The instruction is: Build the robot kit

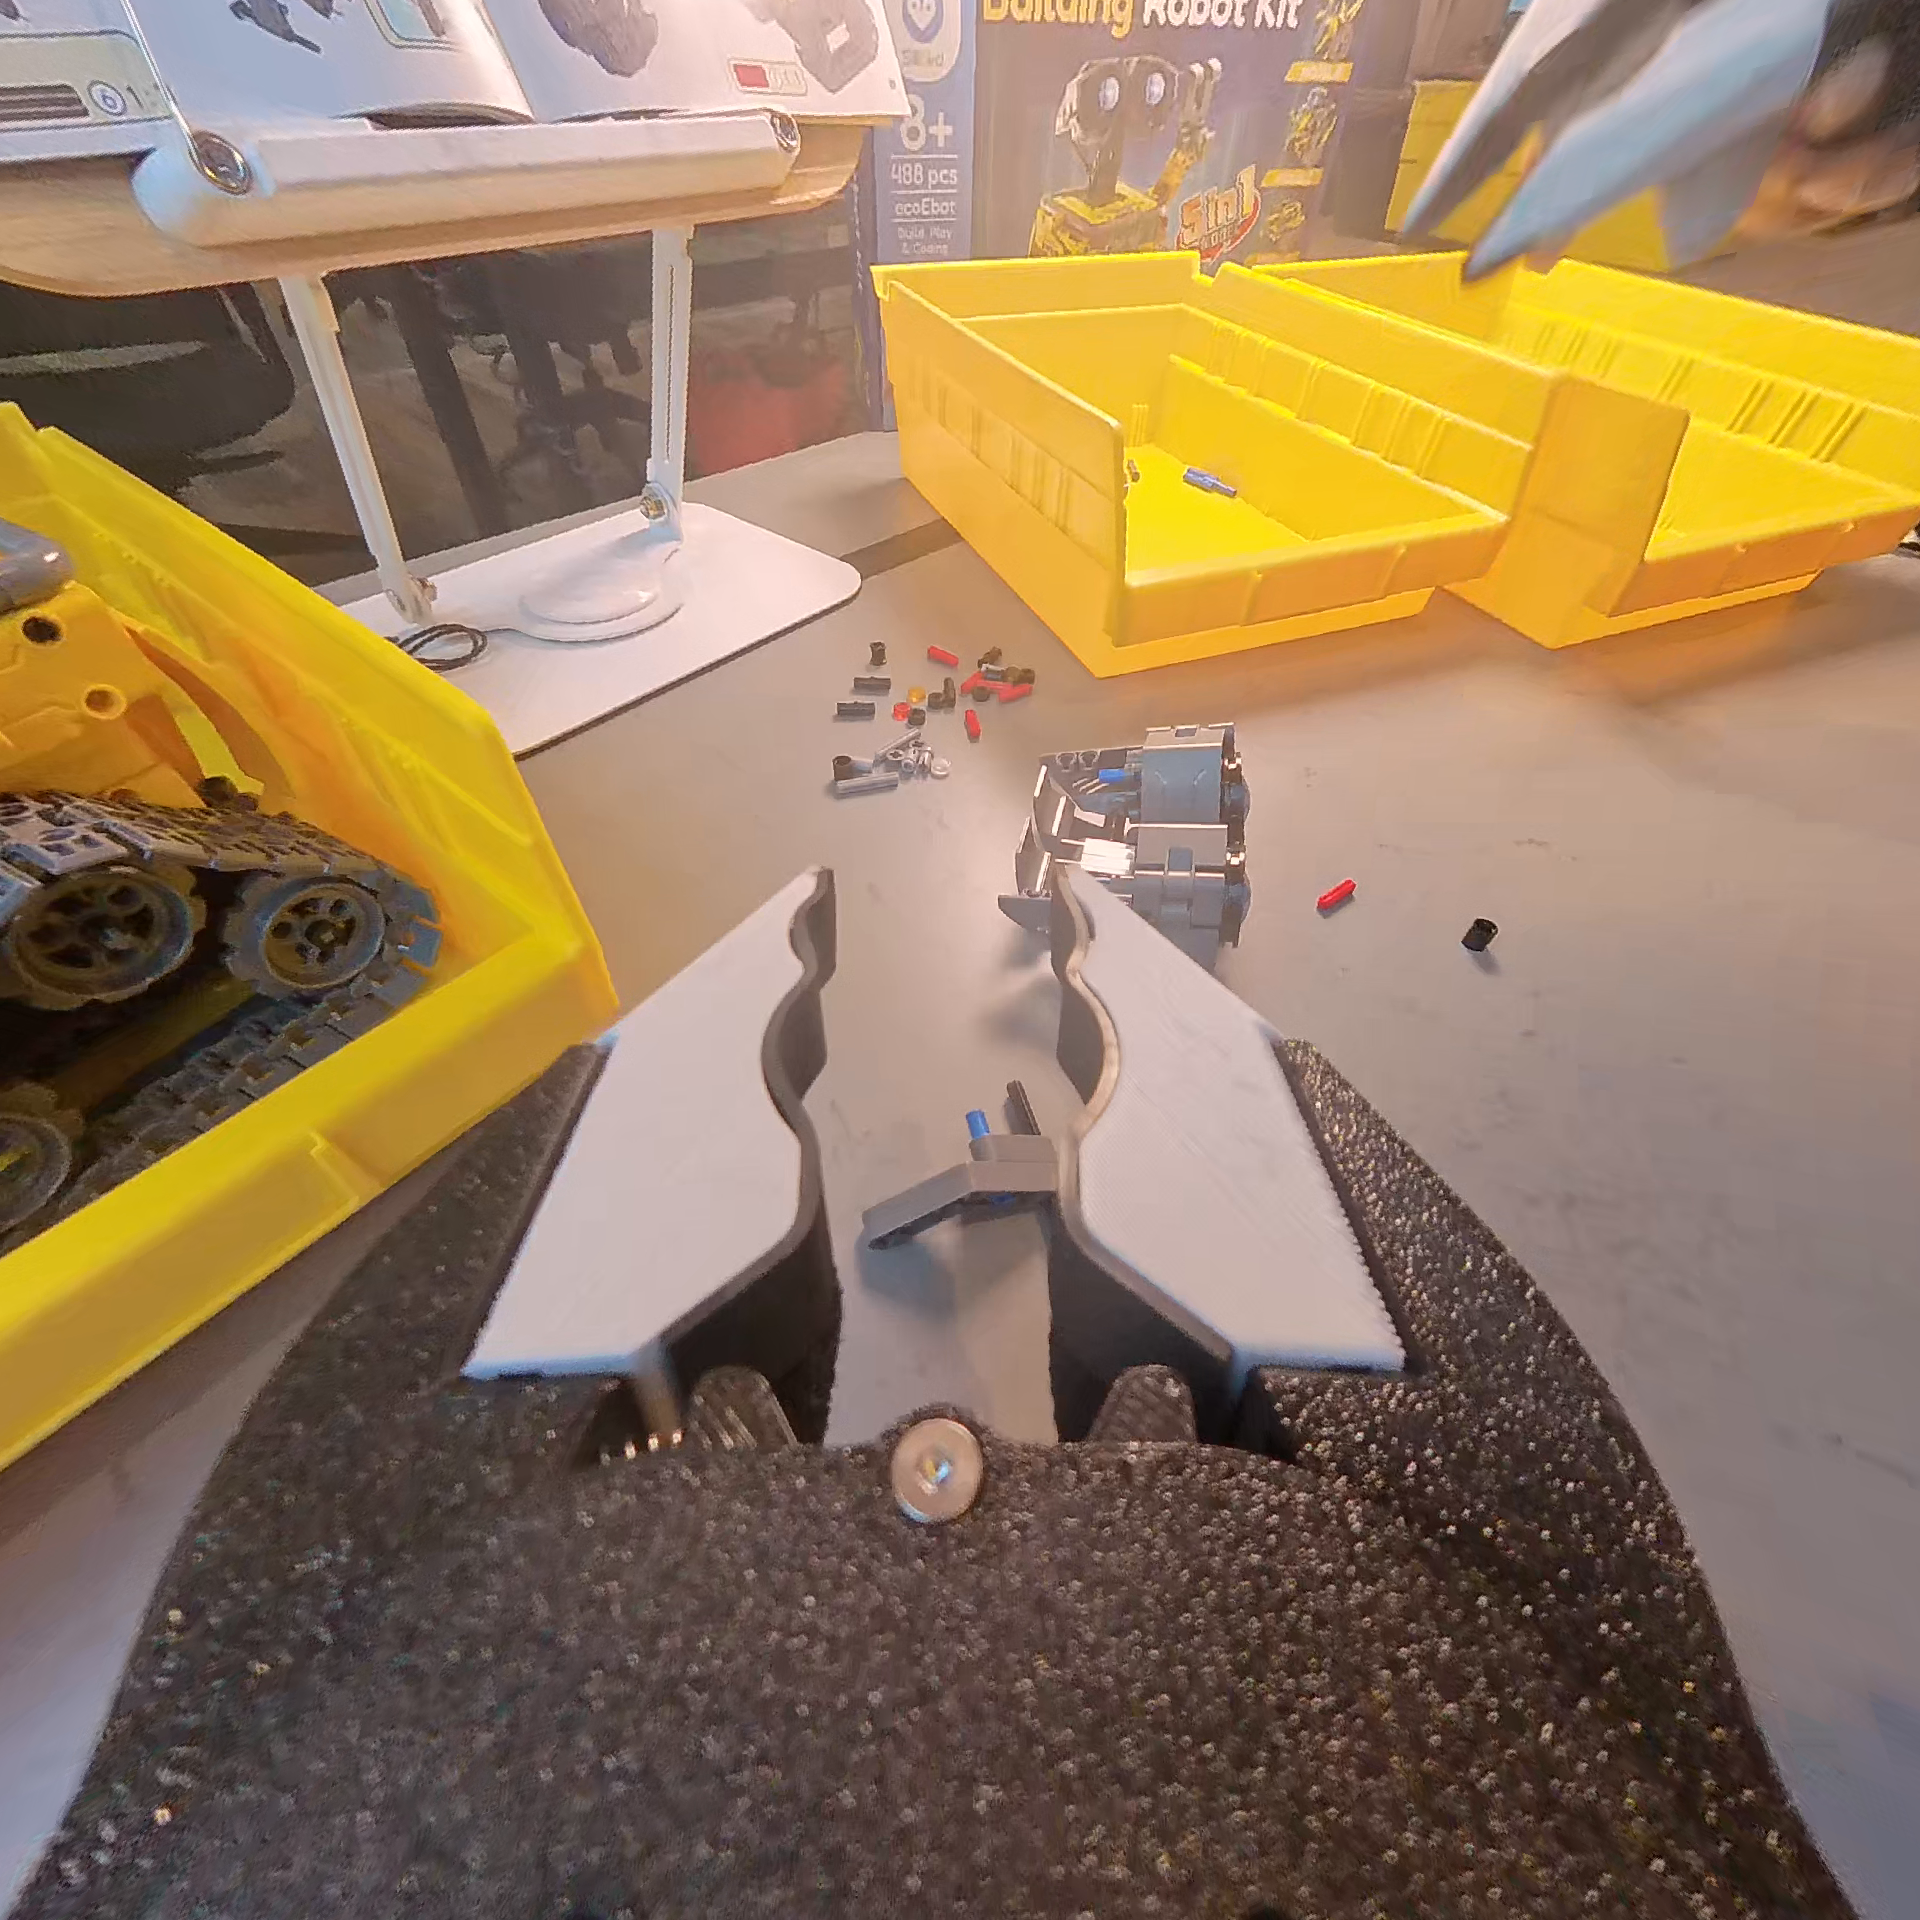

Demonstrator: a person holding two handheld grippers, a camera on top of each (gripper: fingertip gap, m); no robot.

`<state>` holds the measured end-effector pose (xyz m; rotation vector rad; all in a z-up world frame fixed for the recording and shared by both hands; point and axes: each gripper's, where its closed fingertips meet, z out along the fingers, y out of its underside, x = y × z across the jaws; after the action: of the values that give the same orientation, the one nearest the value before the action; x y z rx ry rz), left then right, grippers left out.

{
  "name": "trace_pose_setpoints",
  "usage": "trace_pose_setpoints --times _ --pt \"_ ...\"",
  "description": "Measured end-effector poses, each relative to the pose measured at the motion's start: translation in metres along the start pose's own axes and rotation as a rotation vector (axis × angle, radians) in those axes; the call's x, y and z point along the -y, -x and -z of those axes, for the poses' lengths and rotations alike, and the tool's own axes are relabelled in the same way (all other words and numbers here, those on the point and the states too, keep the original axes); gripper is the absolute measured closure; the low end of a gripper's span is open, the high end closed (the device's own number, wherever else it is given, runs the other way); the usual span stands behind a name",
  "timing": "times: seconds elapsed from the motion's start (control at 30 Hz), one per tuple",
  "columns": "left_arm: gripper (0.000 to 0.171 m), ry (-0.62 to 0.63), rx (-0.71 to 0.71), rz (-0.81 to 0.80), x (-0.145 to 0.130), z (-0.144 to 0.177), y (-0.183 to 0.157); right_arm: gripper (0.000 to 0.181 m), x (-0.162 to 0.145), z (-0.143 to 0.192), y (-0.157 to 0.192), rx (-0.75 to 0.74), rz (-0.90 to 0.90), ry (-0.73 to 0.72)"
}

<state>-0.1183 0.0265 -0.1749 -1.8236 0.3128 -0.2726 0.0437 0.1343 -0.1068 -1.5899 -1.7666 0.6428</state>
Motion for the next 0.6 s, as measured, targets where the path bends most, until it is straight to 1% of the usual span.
trace_pose_setpoints --times 0.07,0.17,0.23,0.33,0.4,0.47,0.6 --pt "0.131 0.002 0.000 -0.004 0.000 0.000 -0.001 0.161 0.007 0.031 -0.030 -0.092 -0.055 -0.097" --pt "0.131 0.002 0.002 -0.014 -0.001 -0.001 -0.001 0.156 0.005 0.069 -0.071 -0.247 -0.118 -0.179" --pt "0.131 0.010 0.003 -0.018 -0.003 -0.002 -0.001 0.153 -0.004 0.087 -0.095 -0.344 -0.158 -0.192" --pt "0.131 0.026 0.003 -0.020 -0.007 -0.004 -0.002 0.152 -0.022 0.104 -0.131 -0.477 -0.229 -0.183" --pt "0.131 0.035 0.003 -0.024 -0.010 -0.006 -0.002 0.152 -0.037 0.109 -0.154 -0.546 -0.276 -0.144" --pt "0.131 0.043 0.006 -0.026 -0.012 -0.007 -0.002 0.152 -0.054 0.104 -0.174 -0.579 -0.305 -0.061" --pt "0.130 0.059 0.003 -0.025 -0.016 -0.010 -0.003 0.152 -0.105 0.063 -0.202 -0.488 -0.445 0.240"
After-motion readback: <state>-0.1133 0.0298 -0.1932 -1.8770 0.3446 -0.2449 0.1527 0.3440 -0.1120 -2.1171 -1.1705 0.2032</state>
